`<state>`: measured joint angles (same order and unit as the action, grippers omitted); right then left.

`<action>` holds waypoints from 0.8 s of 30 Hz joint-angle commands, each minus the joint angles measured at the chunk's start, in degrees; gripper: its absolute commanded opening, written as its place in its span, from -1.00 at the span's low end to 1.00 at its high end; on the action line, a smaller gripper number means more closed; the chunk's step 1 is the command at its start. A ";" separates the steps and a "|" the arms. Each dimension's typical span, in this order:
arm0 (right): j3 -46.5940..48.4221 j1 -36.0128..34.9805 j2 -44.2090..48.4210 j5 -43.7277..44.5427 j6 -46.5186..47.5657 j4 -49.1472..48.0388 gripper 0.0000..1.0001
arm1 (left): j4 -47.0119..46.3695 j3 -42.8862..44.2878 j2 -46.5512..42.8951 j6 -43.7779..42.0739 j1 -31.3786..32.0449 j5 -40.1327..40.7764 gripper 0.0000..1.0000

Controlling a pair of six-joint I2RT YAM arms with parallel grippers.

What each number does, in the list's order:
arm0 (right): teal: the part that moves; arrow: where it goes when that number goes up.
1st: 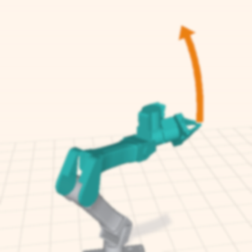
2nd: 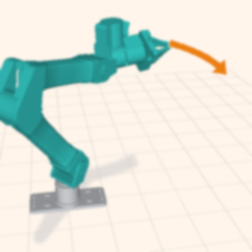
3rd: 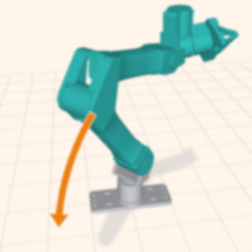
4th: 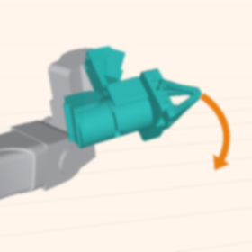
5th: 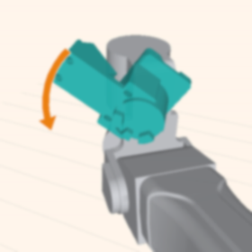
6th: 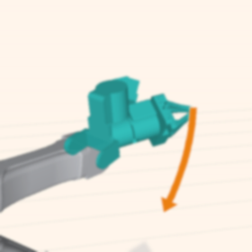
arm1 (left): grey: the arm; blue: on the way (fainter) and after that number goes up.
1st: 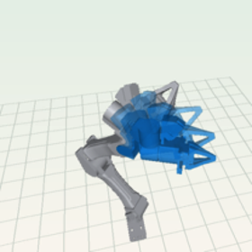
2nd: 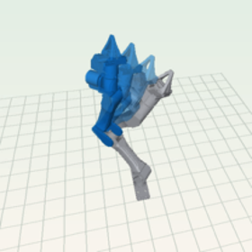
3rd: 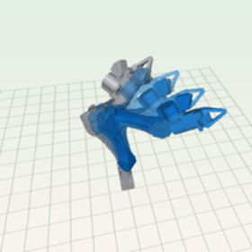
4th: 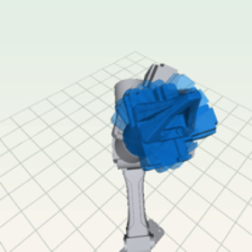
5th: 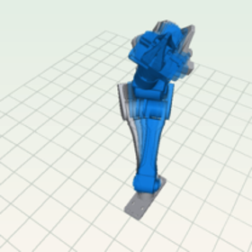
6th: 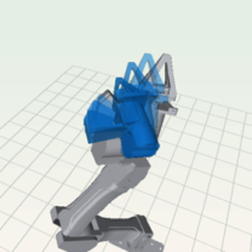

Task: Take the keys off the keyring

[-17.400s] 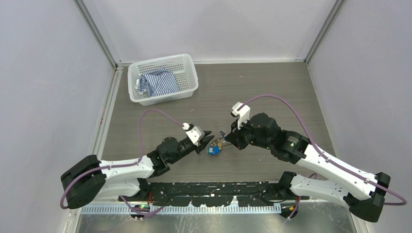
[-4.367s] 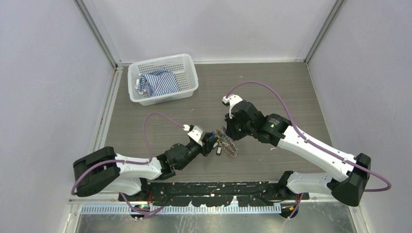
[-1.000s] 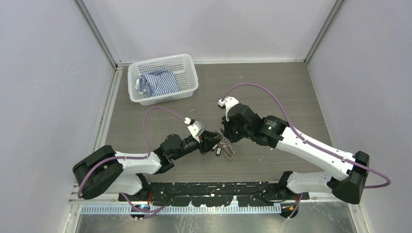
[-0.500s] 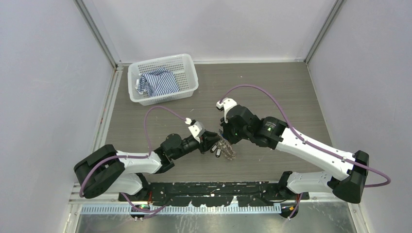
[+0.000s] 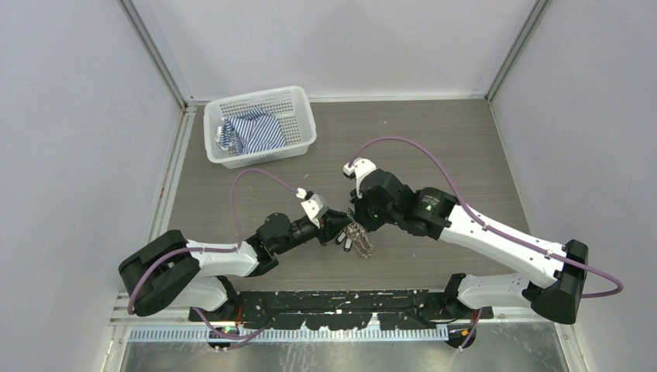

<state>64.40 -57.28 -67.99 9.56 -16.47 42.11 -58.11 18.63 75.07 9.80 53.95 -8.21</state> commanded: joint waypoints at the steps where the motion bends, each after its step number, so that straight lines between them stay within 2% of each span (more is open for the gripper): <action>1: 1.43 -0.38 2.14 0.30 0.65 -3.44 -0.98 | -2.84 1.85 0.42 -1.28 -0.34 -0.31 -0.56; 10: 1.12 -0.54 1.90 -0.60 0.50 -3.23 -0.98 | -1.40 2.61 0.42 -1.31 -0.34 -1.03 -0.98; 17: 1.41 0.78 0.40 6.74 -1.91 -0.57 -0.98 | -2.04 1.15 -0.47 -1.21 -0.34 -1.56 -0.99; 24: -0.71 3.25 -0.37 7.34 -5.07 -0.77 -0.98 | -2.79 -0.44 -2.20 -0.97 -0.17 0.93 -0.99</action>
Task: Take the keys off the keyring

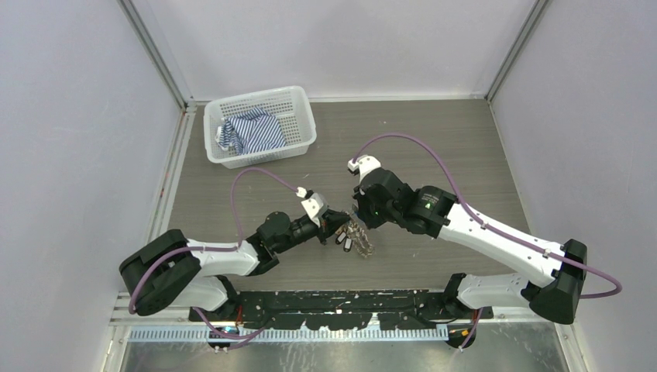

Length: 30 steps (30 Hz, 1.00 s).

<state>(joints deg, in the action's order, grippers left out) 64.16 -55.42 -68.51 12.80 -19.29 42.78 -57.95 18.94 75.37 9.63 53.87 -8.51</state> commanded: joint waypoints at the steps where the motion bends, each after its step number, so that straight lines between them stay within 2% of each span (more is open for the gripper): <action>1: -1.08 1.61 0.11 4.16 -2.74 -1.55 -0.98 | -2.91 -0.93 -2.84 -0.91 -0.08 1.74 -0.99; 10: -0.34 2.96 -1.21 2.04 -2.23 -1.78 -0.98 | -3.90 -1.31 -3.14 -1.01 0.45 3.59 -0.99; 11: 0.58 2.95 -1.27 1.40 -1.65 -1.75 -0.98 | -3.68 -1.06 -3.17 -0.75 0.45 3.37 -0.91; 14: 2.50 3.00 -1.48 0.25 0.80 -1.33 -0.98 | -0.02 0.35 -4.70 0.46 0.45 3.67 -0.49; 17: 2.67 2.95 -1.32 -1.50 2.65 -1.59 -0.98 | 8.22 2.30 -7.09 -0.19 0.45 3.89 -0.31; 22: 1.75 2.86 -0.05 -4.07 4.61 -3.48 -0.98 | 15.71 4.81 -9.75 -1.34 -0.42 2.86 -0.33; 26: 1.41 2.87 0.68 -4.76 5.54 -3.92 -0.98 | 19.48 7.38 -9.65 -2.06 -1.83 -2.05 -0.34; 30: 1.99 2.91 1.17 -5.08 5.66 -3.76 -0.98 | 18.20 8.01 -7.44 -2.45 -2.31 -5.27 -0.36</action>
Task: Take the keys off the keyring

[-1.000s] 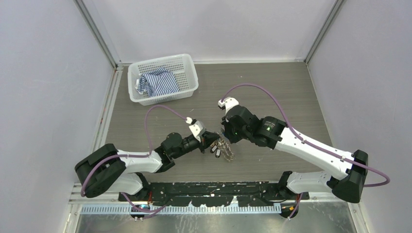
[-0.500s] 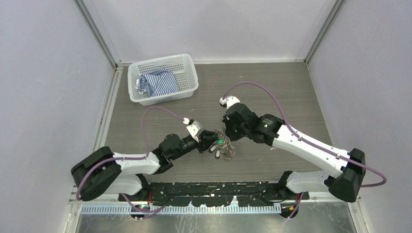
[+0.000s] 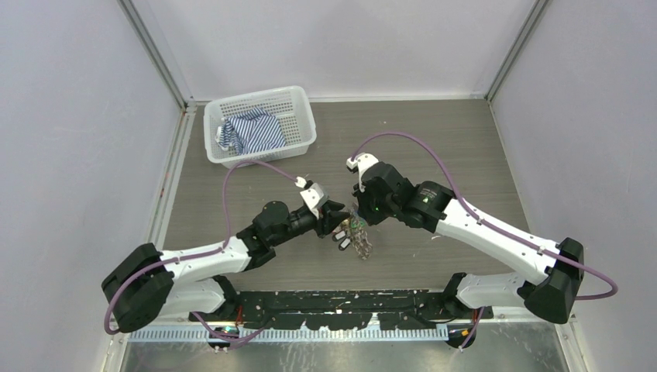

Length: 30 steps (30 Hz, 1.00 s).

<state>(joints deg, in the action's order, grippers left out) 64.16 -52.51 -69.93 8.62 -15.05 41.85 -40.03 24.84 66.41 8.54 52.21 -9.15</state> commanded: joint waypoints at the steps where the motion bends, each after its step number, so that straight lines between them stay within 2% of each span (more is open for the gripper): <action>1: 2.14 -0.04 2.67 -1.09 1.51 -2.72 -0.98 | -0.49 2.05 2.05 -1.76 -0.70 -4.96 -0.36; 4: 2.43 -0.04 3.32 -1.27 1.67 -2.57 -0.98 | -2.66 1.65 3.55 -2.91 -0.94 -4.74 -0.35; 10: 2.05 -0.04 4.43 -2.36 1.98 -2.40 -0.98 | -13.03 -1.14 7.07 -5.99 -1.23 -4.85 -0.33; 20: 1.49 -0.04 5.36 -3.35 2.40 -2.73 -0.98 | -17.57 -0.73 10.96 -7.97 -1.25 -4.69 -0.34; 26: 1.48 0.04 5.07 -2.45 2.57 -2.42 -0.98 | -16.66 -0.41 10.44 -7.15 -1.23 -4.60 -0.50; 29: 1.62 -0.05 5.10 -2.03 2.54 -2.21 -0.98 | -16.07 -0.49 9.85 -7.26 -1.25 -4.32 -0.63; 30: 1.59 -0.04 5.05 -1.93 2.49 -2.13 -0.98 | -15.88 -0.49 9.65 -7.29 -1.25 -4.34 -0.76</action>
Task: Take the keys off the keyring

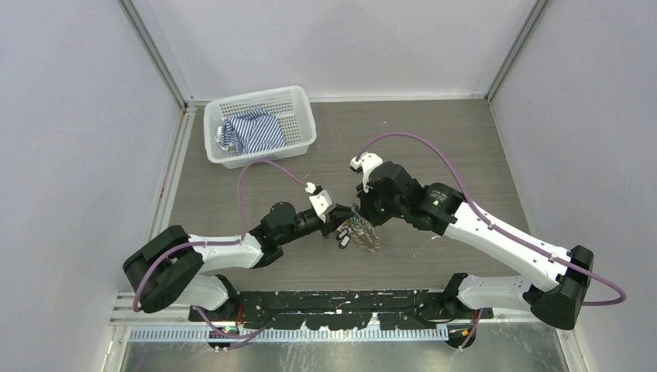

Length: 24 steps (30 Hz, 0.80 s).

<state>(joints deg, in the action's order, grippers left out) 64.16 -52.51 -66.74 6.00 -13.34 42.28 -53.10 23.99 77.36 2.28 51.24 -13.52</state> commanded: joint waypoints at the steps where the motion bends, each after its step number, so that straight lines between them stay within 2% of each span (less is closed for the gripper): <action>1: 1.58 -0.03 1.92 0.88 0.70 -2.56 -0.98 | -2.35 0.40 -1.46 -1.16 -0.29 -0.12 -0.91; 2: 1.63 -0.05 1.88 1.12 0.69 -2.56 -0.98 | -1.81 0.52 -1.63 -1.30 -0.26 -0.25 -0.99; 11: 2.70 0.64 -1.16 10.72 -2.74 0.62 -0.98 | -1.65 -1.36 -3.91 -0.59 -0.10 1.71 -0.99; 17: 1.01 1.35 -1.55 10.05 -4.83 0.11 -0.98 | -2.22 -2.81 -5.74 -0.44 0.68 5.48 -0.99; 21: 1.46 1.41 -1.53 9.35 -4.44 -0.22 -0.98 | -2.14 -3.00 -5.90 -0.17 1.00 5.29 -0.99; 22: 1.75 1.36 -1.55 8.67 -4.07 -0.45 -0.98 | -1.83 -2.75 -5.83 -0.10 1.05 5.31 -0.97; 24: 2.56 1.36 -1.53 7.65 -3.21 -0.55 -0.98 | 0.39 -2.00 -6.43 0.21 1.05 5.28 -0.77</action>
<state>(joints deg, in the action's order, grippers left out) 64.27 -52.21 -68.90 11.16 -17.72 42.83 -51.99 21.41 73.32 2.44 52.14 -9.37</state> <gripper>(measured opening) 0.048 0.053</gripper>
